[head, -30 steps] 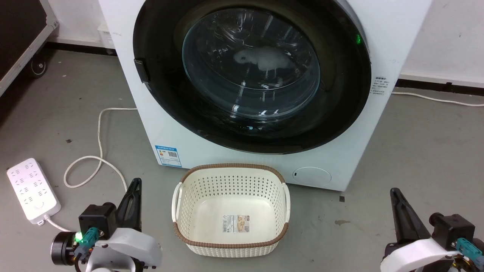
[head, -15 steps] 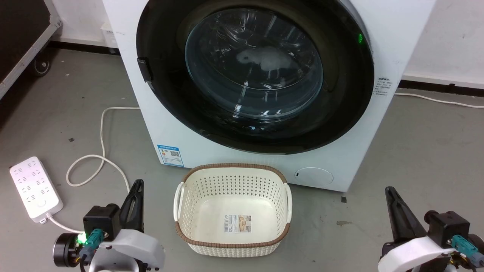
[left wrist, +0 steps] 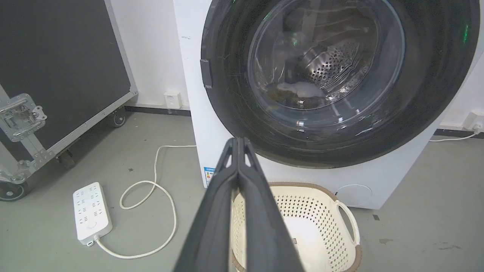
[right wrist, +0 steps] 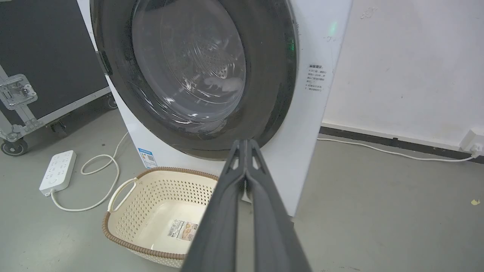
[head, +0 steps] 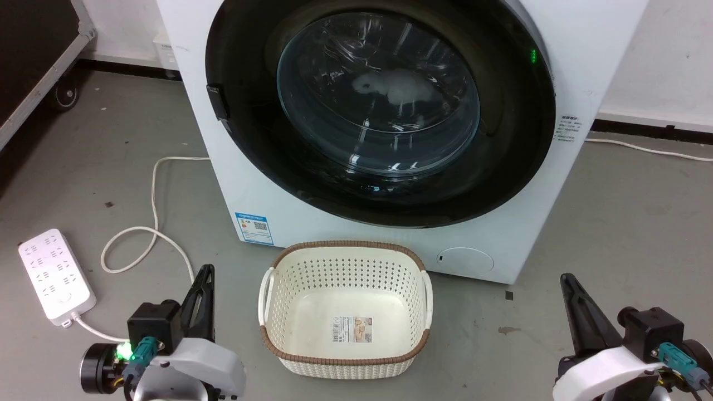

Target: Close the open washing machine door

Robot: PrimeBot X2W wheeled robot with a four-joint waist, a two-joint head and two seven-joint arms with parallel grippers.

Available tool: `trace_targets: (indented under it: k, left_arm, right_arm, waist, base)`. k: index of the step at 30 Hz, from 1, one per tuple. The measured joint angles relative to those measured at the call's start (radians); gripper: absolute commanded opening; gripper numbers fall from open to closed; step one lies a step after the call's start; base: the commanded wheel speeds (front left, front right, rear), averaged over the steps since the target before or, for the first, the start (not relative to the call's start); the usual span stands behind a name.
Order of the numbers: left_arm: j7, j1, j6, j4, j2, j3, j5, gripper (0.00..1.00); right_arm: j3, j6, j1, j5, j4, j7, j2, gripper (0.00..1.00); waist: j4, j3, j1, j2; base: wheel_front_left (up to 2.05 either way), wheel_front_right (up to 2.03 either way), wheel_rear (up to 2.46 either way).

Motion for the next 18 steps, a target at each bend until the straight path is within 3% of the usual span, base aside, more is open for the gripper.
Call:
trace_targets:
  k: [18]
  left_arm:
    - [0.031,0.017,-0.002,-0.029,-0.035,0.021,0.058,0.00]
  right_arm:
    - [0.016,0.000,0.000,-0.025,-0.028,0.039,0.000,0.00]
  waist:
    - [0.010,0.000,0.0000,0.0000]
  base:
    - [0.00,0.00,0.00]
